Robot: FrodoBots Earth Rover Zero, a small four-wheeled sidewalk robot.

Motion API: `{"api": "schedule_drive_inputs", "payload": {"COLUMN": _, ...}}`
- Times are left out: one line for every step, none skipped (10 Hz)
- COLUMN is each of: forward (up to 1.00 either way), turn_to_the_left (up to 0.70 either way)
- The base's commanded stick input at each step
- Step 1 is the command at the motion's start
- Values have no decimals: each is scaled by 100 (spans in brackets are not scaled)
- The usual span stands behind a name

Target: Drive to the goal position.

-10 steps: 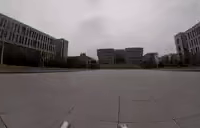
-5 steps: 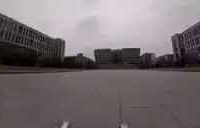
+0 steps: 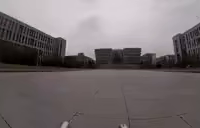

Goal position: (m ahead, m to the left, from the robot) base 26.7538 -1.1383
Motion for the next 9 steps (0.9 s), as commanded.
{"api": "schedule_drive_inputs", "payload": {"forward": 70, "turn_to_the_left": -31}}
{"api": "schedule_drive_inputs", "payload": {"forward": 70, "turn_to_the_left": -31}}
{"api": "schedule_drive_inputs", "payload": {"forward": 70, "turn_to_the_left": -31}}
{"api": "schedule_drive_inputs", "payload": {"forward": 70, "turn_to_the_left": -31}}
{"api": "schedule_drive_inputs", "payload": {"forward": 70, "turn_to_the_left": -31}}
{"api": "schedule_drive_inputs", "payload": {"forward": 70, "turn_to_the_left": -31}}
{"api": "schedule_drive_inputs", "payload": {"forward": 70, "turn_to_the_left": -25}}
{"api": "schedule_drive_inputs", "payload": {"forward": 70, "turn_to_the_left": 0}}
{"api": "schedule_drive_inputs", "payload": {"forward": 70, "turn_to_the_left": 0}}
